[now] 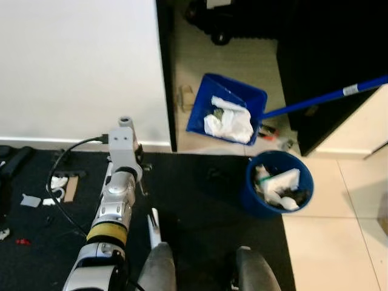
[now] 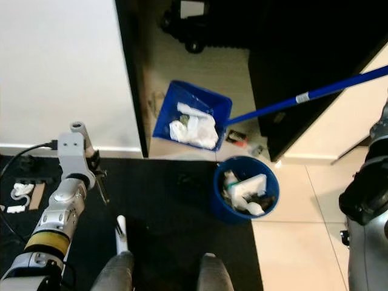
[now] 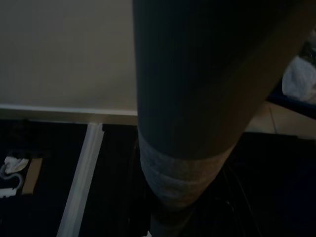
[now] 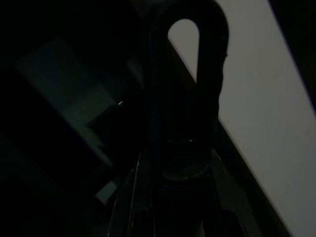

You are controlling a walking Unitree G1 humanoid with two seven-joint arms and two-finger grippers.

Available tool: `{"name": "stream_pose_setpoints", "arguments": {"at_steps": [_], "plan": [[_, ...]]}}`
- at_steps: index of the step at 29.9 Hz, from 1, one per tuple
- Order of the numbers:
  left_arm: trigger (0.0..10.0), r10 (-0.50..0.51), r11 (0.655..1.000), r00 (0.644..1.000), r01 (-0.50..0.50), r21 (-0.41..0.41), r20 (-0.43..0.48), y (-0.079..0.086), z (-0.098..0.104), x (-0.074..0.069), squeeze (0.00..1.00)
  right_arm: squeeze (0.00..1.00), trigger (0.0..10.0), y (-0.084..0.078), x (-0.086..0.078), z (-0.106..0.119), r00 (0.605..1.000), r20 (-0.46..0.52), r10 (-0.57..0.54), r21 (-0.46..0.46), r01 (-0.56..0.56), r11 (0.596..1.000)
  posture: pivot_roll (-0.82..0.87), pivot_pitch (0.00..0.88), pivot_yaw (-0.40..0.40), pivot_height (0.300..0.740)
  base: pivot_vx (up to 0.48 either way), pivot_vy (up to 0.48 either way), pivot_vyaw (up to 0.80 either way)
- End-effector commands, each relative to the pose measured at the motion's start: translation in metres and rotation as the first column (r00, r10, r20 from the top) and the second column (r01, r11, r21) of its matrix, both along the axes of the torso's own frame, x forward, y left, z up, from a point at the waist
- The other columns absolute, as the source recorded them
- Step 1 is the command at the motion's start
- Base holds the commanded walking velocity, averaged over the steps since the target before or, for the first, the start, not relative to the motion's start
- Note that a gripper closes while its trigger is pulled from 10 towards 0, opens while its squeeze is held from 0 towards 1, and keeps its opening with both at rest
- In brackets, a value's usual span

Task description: Sweep floor

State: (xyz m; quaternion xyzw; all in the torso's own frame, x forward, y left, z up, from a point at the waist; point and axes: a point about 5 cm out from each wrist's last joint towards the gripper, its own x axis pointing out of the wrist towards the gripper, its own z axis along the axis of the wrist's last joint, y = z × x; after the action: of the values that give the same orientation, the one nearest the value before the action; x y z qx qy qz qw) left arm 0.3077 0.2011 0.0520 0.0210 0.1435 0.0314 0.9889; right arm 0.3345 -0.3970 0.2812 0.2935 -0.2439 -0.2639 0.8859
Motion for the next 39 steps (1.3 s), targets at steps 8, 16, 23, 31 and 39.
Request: {"name": "stream_pose_setpoints", "arguments": {"at_steps": [8, 16, 23, 31, 39], "plan": [[10.0, 0.036, 0.999, 0.999, -0.036, -0.017, -0.006, -0.002, -0.004, -0.001, 0.0, 0.0, 10.0, -0.005, -0.006, 0.027, 0.995, 0.043, -0.085, -0.084, 0.088, 0.993, 0.02, 0.071, -0.067, 0.74, 0.0, -0.31, 0.0], [10.0, 0.038, 0.999, 0.999, -0.038, -0.009, -0.009, -0.003, -0.004, -0.001, 0.0, 0.0, 10.0, -0.005, -0.008, 0.027, 0.989, -0.015, -0.147, -0.182, 0.142, 0.973, 0.02, 0.067, -0.066, 0.74, 0.0, 0.0, 0.0], [10.0, 0.035, 0.999, 0.999, -0.035, 0.001, -0.005, -0.002, -0.004, -0.001, 0.0, 0.0, 10.0, -0.002, -0.008, 0.028, 0.975, -0.082, -0.206, -0.35, 0.165, 0.922, 0.02, 0.063, -0.066, 0.74, 0.0, 0.0, 0.0], [10.0, 0.031, 1.0, 1.0, -0.031, 0.006, -0.003, -0.002, -0.004, -0.002, 0.0, 0.0, 10.0, 0.004, -0.005, 0.024, 0.964, -0.112, -0.241, -0.47, 0.162, 0.868, 0.02, 0.061, -0.067, 0.74, 0.0, 0.0, 0.0], [10.0, 0.022, 1.0, 1.0, -0.022, 0.011, -0.002, -0.003, -0.004, -0.002, 0.0, 0.0, 10.0, 0.024, 0.005, 0.014, 0.956, -0.142, -0.257, -0.613, 0.119, 0.781, 0.02, 0.061, -0.062, 0.74, 0.0, 0.0, 0.0]]}}
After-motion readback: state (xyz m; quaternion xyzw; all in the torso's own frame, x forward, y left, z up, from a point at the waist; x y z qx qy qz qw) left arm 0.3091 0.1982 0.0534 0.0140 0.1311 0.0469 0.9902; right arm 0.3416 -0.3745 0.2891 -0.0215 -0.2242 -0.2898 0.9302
